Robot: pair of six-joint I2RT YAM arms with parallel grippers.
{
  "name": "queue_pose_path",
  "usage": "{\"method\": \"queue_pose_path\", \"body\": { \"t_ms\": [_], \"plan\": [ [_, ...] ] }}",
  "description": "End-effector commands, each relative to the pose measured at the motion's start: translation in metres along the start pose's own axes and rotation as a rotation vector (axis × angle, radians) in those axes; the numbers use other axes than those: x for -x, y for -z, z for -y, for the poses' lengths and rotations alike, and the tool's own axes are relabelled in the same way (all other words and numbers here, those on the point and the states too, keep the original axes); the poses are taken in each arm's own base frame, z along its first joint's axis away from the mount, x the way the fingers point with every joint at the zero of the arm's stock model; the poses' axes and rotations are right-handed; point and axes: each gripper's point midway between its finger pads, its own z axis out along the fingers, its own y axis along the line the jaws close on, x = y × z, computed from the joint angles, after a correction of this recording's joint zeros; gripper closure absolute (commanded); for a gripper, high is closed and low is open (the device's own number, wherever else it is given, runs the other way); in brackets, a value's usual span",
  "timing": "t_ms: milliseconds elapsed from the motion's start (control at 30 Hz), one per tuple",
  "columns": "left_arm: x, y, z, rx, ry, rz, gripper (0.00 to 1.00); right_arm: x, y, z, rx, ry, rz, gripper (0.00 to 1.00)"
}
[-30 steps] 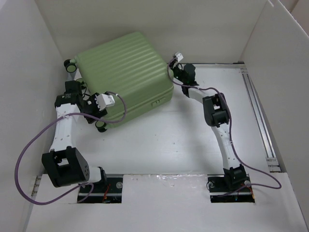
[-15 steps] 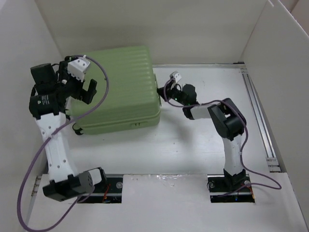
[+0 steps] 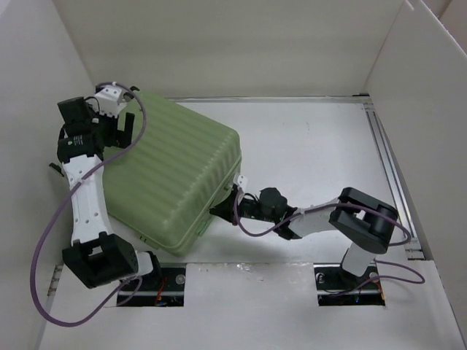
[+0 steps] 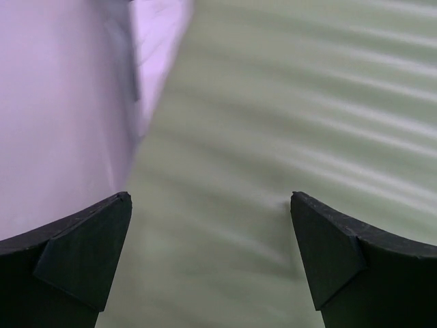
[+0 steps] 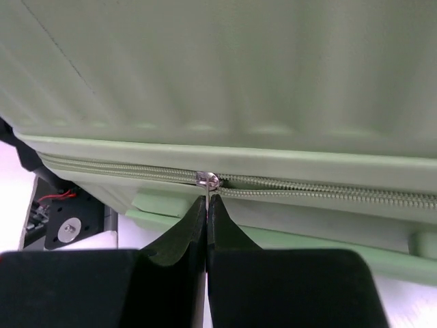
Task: Pack the luggage
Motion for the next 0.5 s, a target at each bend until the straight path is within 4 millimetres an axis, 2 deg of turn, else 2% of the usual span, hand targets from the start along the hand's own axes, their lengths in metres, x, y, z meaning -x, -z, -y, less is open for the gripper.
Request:
{"method": "queue_pose_path", "body": {
  "t_ms": [0, 33, 67, 100, 133, 167, 200, 233, 267, 300, 367, 400, 433, 467],
  "plan": [
    [0.021, 0.025, 0.069, -0.286, -0.195, 0.072, 0.00, 0.094, 0.004, 0.000, -0.066, 0.043, 0.278, 1.00],
    [0.034, 0.045, 0.117, -0.390, -0.321, 0.143, 0.00, 0.083, 0.004, 0.006, -0.102, 0.022, 0.213, 1.00],
    [0.034, 0.056, 0.141, -0.447, -0.403, 0.175, 0.00, 0.081, 0.003, 0.011, -0.133, 0.011, 0.184, 1.00],
    [0.023, 0.065, 0.163, -0.516, -0.458, 0.176, 0.00, 0.080, 0.004, 0.021, -0.195, -0.001, 0.164, 1.00],
    [0.022, 0.075, 0.179, -0.570, -0.488, 0.193, 0.00, 0.086, 0.002, 0.026, -0.224, 0.009, 0.152, 1.00],
    [0.018, 0.084, 0.200, -0.644, -0.499, 0.190, 0.00, 0.080, 0.007, 0.035, -0.267, 0.009, 0.100, 1.00],
    [0.012, 0.085, 0.211, -0.677, -0.498, 0.161, 0.00, 0.085, 0.010, 0.043, -0.302, 0.007, 0.101, 1.00],
    [-0.002, 0.090, 0.222, -0.718, -0.511, 0.104, 0.00, 0.094, 0.014, 0.052, -0.326, 0.008, 0.110, 1.00],
    [-0.012, 0.094, 0.246, -0.776, -0.571, 0.080, 0.00, 0.101, 0.020, 0.057, -0.344, 0.007, 0.111, 1.00],
    [-0.015, 0.089, 0.240, -0.694, -0.566, 0.032, 0.00, 0.106, 0.023, 0.063, -0.361, 0.006, 0.111, 1.00],
    [-0.006, 0.079, 0.233, -0.596, -0.539, 0.040, 0.00, 0.114, 0.028, 0.083, -0.410, 0.016, 0.091, 1.00],
    [0.004, 0.080, 0.225, -0.542, -0.520, 0.063, 0.00, 0.117, 0.029, 0.086, -0.410, 0.040, 0.086, 1.00],
    [0.009, 0.075, 0.208, -0.448, -0.463, 0.056, 0.00, 0.117, 0.029, 0.085, -0.390, 0.040, 0.082, 1.00],
    [0.027, 0.075, 0.185, -0.338, -0.404, 0.092, 0.00, 0.122, 0.028, 0.086, -0.377, 0.051, 0.086, 1.00]
  ]
}}
